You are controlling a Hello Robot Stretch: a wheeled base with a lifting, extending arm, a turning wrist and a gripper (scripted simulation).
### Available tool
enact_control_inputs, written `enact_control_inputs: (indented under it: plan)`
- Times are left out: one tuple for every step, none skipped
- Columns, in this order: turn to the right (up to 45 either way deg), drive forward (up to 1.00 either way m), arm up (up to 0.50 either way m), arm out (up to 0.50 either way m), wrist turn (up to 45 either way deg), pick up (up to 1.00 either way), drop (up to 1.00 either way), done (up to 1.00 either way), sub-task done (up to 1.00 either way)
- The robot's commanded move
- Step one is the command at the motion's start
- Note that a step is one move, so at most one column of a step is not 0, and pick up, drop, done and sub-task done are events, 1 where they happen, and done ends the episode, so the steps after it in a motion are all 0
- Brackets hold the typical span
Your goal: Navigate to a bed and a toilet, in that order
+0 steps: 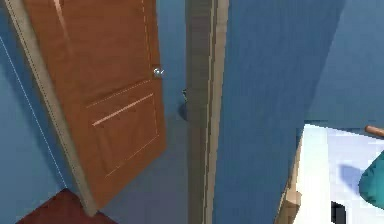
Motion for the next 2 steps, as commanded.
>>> enact_control_inputs:
  plan:
    - [30.0, 0.0, 0.0, 0.0, 0.0, 0.0, 0.0, 0.0, 0.0]
    - [0.0, 0.15, 0.0, 0.0, 0.0, 0.0, 0.0, 0.0, 0.0]
